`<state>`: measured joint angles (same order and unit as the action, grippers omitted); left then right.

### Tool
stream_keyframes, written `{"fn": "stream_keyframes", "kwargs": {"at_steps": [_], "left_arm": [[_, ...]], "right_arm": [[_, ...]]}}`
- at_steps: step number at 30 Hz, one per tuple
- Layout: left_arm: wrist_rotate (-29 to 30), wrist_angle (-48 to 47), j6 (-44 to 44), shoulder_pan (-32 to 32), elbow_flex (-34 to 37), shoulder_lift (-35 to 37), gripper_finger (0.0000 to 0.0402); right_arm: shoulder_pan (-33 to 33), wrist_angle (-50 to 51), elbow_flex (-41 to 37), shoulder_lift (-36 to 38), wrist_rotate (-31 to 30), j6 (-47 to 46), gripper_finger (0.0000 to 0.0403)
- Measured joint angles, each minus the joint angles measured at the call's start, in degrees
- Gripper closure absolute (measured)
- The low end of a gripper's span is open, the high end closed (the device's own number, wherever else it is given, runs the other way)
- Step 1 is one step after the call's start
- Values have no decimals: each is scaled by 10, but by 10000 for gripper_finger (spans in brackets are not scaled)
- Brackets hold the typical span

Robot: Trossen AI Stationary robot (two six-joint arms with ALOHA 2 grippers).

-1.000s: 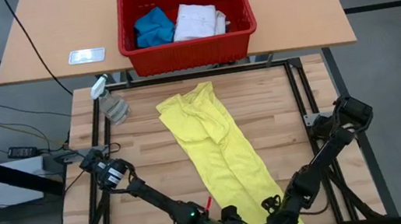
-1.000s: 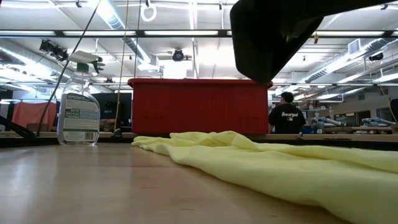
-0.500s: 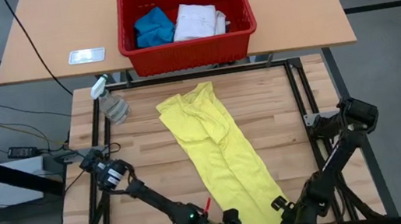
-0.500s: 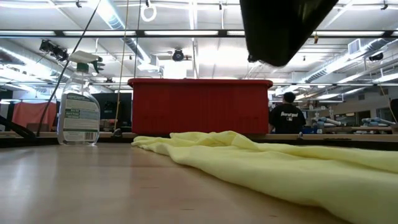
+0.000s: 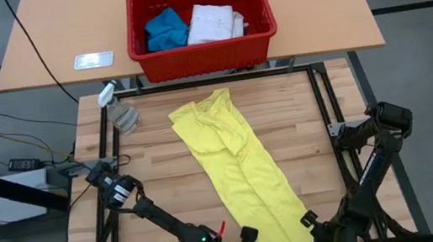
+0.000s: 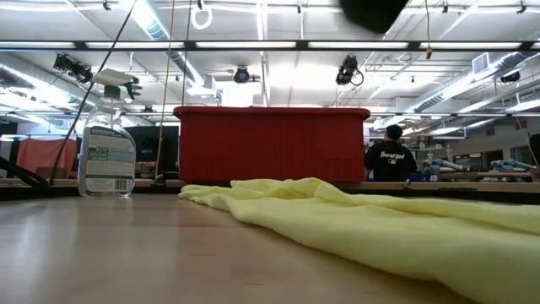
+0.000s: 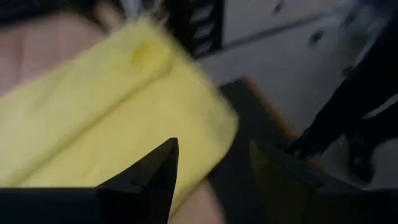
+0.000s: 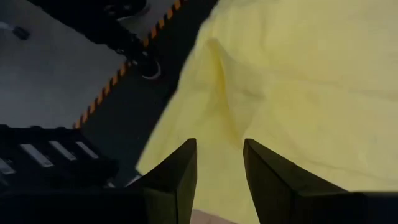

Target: Fold Laundry from Bin

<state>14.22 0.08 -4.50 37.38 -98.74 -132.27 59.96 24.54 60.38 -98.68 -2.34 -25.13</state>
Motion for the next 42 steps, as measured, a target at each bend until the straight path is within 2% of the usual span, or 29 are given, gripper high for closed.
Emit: {"fn": "stream_keyframes", "kwargs": {"at_steps": [2, 4, 8, 11, 15, 21, 25, 31, 42], "left_arm": [[20, -47, -41, -11, 0, 0, 194], [33, -94, -126, -28, 0, 1, 194], [33, -123, -298, -62, 1, -2, 205], [25, -128, -350, -80, 0, -1, 221], [-26, -166, -393, -101, 0, -1, 242], [-46, -296, -430, -117, -4, 6, 265], [-55, -330, -435, -122, -4, 6, 276], [-67, -385, -434, -142, -4, 6, 281], [-70, -460, -355, -216, -3, 7, 281]], "right_arm": [[-6, -2, -8, -6, -19, -17, 264], [-20, -1, -12, -6, -59, -57, 265], [-43, -14, -11, 0, -131, -135, 265], [-53, -17, -11, 0, -153, -163, 266], [-86, 0, -13, -5, -161, -185, 268], [-156, 1, -59, -5, -130, -202, 273], [-201, -37, -88, -5, -106, -194, 273], [-270, -97, -114, -5, -73, -139, 273], [-370, -89, -119, -3, -39, 1, 273]]}}
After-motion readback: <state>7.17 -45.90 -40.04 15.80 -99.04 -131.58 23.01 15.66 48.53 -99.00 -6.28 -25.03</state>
